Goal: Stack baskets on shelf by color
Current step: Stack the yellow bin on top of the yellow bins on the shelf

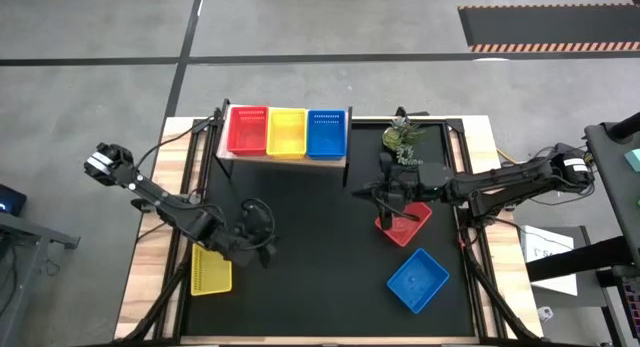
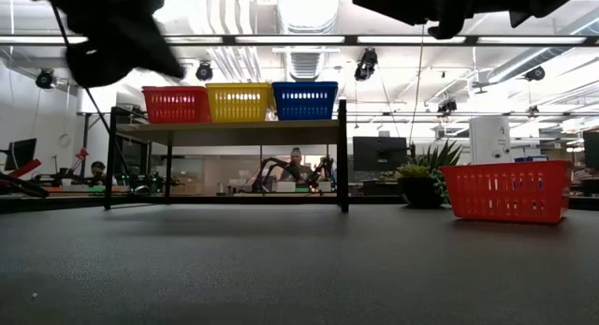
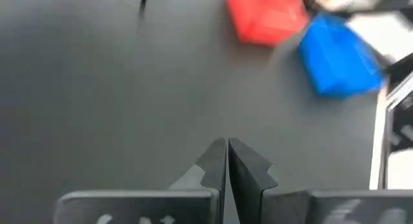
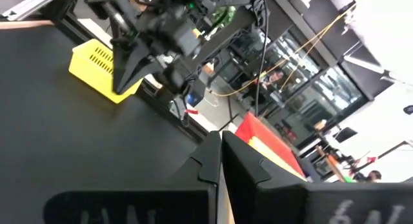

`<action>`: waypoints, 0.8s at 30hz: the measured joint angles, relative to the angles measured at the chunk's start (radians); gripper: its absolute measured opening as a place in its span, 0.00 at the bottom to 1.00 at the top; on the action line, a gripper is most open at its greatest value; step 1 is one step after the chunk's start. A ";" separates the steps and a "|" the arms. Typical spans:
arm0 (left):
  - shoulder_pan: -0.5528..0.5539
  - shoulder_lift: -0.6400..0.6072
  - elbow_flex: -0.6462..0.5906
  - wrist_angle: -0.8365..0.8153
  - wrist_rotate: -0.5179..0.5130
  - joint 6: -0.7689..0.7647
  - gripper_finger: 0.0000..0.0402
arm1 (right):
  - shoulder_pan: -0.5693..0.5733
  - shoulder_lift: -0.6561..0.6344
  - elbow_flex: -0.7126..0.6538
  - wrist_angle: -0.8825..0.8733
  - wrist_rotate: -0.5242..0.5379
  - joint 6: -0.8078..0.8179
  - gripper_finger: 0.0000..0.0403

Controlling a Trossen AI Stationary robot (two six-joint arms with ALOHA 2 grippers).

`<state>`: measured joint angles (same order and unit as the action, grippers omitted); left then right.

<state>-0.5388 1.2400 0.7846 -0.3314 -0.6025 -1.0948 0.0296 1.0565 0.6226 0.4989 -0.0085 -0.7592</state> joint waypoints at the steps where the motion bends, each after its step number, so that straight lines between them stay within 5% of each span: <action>1: 0.000 0.000 0.016 -0.074 0.043 -0.062 0.00 | 0.000 0.000 0.004 0.001 0.000 -0.008 0.02; 7: 0.000 -0.001 0.136 -0.554 0.373 -0.513 0.00 | -0.004 0.000 0.012 0.000 0.002 -0.018 0.02; 11: 0.000 -0.001 0.204 -0.698 0.557 -0.622 0.00 | -0.011 0.000 0.012 -0.023 0.036 -0.017 0.02; 19: -0.003 0.002 0.260 -0.777 0.699 -0.709 0.00 | -0.017 0.000 0.084 -0.137 0.060 0.004 0.02; 24: -0.055 0.002 0.217 -0.699 0.620 -0.733 0.01 | -0.017 0.006 0.090 -0.162 0.060 -0.010 0.02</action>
<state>-0.5940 1.2419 1.0020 -1.0303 0.0172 -1.8274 0.0124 1.0622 0.7125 0.3365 0.0517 -0.7692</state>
